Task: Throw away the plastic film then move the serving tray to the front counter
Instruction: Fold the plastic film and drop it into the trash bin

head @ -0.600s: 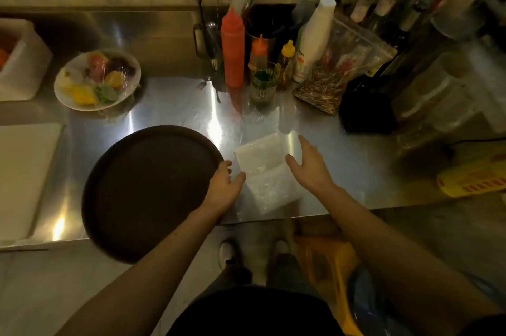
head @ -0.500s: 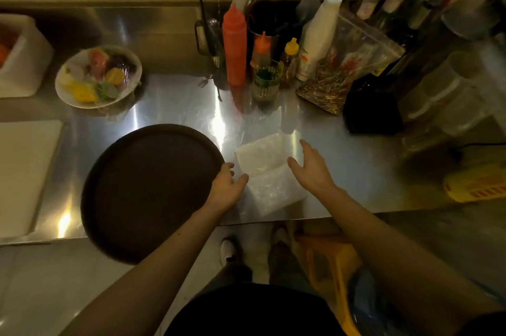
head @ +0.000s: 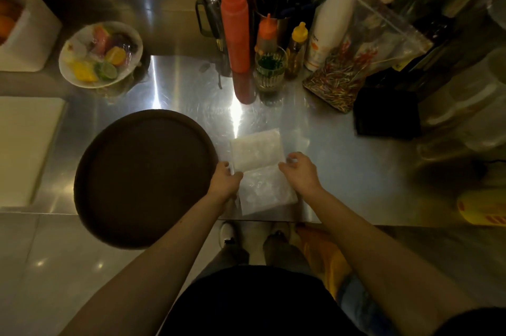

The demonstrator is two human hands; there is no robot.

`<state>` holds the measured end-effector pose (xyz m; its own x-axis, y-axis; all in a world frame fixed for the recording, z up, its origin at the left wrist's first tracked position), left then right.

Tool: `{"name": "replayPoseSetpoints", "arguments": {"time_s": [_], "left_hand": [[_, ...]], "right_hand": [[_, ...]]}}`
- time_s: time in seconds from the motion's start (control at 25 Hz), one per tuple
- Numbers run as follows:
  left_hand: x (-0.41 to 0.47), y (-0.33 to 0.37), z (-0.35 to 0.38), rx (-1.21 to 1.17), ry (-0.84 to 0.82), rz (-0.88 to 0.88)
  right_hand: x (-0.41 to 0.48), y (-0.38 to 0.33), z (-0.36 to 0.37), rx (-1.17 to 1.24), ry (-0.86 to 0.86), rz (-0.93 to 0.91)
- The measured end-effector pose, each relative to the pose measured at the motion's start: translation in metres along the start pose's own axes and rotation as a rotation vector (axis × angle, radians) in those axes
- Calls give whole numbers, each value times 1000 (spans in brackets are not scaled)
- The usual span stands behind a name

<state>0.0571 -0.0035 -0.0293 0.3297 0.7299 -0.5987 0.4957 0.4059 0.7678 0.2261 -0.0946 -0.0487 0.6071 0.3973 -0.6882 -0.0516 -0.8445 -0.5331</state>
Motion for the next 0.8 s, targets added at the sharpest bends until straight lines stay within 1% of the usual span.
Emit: {"name": "replayPoseSetpoints", "arguments": {"time_s": [0.12,0.28,0.36,0.48,0.6,0.72,0.8], "left_hand": [[-3,0,5,-26,62,-26],[-9,-3,1,-84,36,7],[-12,-2,-5,-151,32,35],[-24,2,-14,-242,15,77],[-38,3,-25,-300,4,94],[-52,2,-38,-372,45,110],[-65,2,-49,-409,64,120]], "right_hand": [[1,3,0,50,-62,66],[2,6,-6,203,-146,120],[-3,1,-14,251,-187,97],[-14,-10,-27,290,-264,9],[-27,-18,-32,318,-375,-45],[-44,-25,-31,347,-478,-61],[-59,-27,-27,325,-528,-90]]}}
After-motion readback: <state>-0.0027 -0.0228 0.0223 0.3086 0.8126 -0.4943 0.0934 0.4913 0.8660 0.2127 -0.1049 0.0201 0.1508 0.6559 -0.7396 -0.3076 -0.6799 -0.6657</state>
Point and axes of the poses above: each hand's wrist, its own x-axis towards the middle knuckle, its own z-axis out of the palm, y = z × x, the point moved 2 cm from there along x, towards the middle knuckle, and after that the axes turned 12 degrees about z, right-handed, at the moved point
